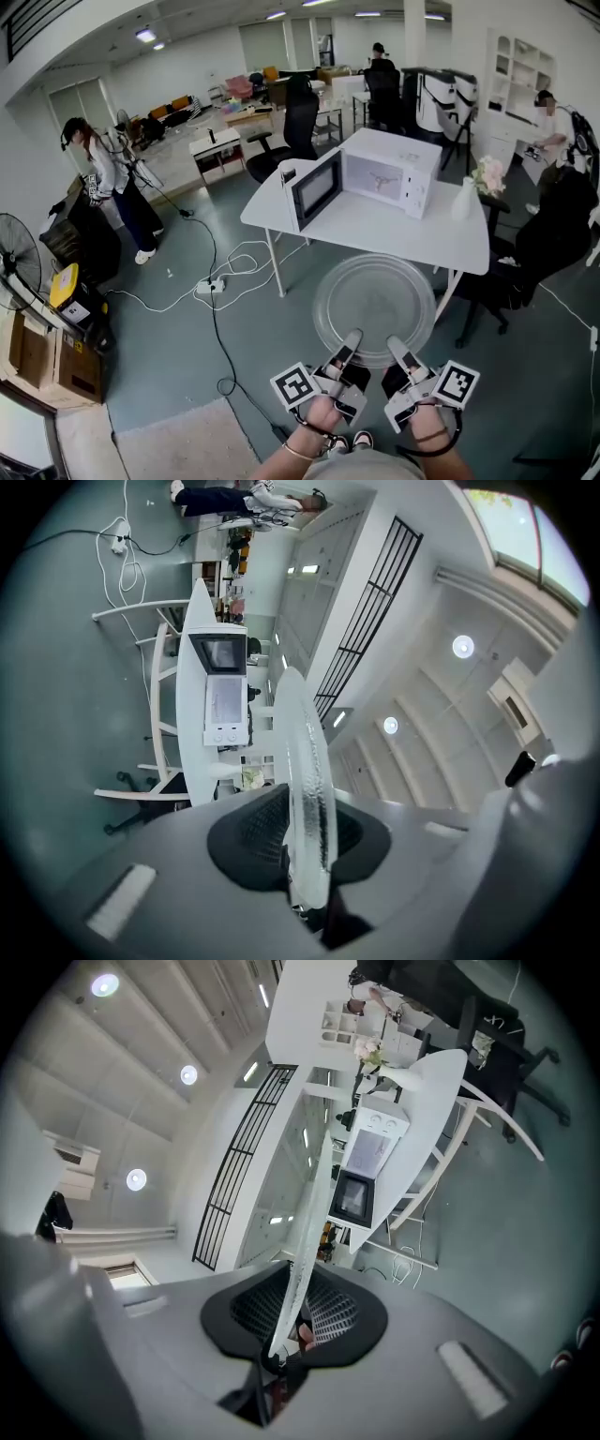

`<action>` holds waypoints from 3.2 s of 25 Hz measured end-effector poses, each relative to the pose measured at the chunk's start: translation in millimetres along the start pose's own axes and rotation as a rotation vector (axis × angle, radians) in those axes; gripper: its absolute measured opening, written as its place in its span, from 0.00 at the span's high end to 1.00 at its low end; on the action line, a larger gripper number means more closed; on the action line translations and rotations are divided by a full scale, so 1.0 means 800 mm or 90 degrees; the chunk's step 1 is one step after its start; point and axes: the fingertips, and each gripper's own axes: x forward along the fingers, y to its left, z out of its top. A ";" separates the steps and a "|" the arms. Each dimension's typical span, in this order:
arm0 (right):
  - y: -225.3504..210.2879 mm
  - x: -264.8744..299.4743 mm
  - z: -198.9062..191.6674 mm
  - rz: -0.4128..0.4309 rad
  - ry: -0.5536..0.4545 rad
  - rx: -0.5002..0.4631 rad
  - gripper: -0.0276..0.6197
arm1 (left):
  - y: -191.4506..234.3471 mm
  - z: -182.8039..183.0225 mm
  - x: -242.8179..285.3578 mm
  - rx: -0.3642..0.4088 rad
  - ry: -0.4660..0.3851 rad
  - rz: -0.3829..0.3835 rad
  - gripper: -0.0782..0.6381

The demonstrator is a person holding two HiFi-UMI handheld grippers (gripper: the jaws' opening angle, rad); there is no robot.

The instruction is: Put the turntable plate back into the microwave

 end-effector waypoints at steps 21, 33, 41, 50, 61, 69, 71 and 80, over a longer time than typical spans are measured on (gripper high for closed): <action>-0.034 0.061 0.025 -0.018 -0.014 0.025 0.88 | 0.032 0.051 0.046 -0.004 0.016 0.022 0.84; -0.077 0.148 0.123 0.004 0.006 0.045 0.88 | 0.063 0.104 0.164 0.008 -0.003 0.034 0.84; -0.108 0.198 0.195 0.005 0.023 0.050 0.88 | 0.083 0.133 0.248 0.007 -0.017 0.044 0.84; -0.143 0.252 0.257 0.019 0.042 0.052 0.88 | 0.109 0.163 0.323 0.021 -0.029 0.047 0.84; -0.183 0.312 0.296 0.008 0.049 0.075 0.88 | 0.149 0.205 0.382 0.011 -0.032 0.071 0.84; -0.223 0.383 0.335 -0.024 0.022 0.075 0.88 | 0.191 0.262 0.448 -0.011 -0.002 0.073 0.84; -0.228 0.407 0.347 -0.026 0.013 0.077 0.88 | 0.200 0.282 0.467 -0.011 0.010 0.077 0.84; -0.256 0.493 0.387 -0.037 -0.032 0.081 0.87 | 0.238 0.355 0.539 -0.005 0.078 0.093 0.83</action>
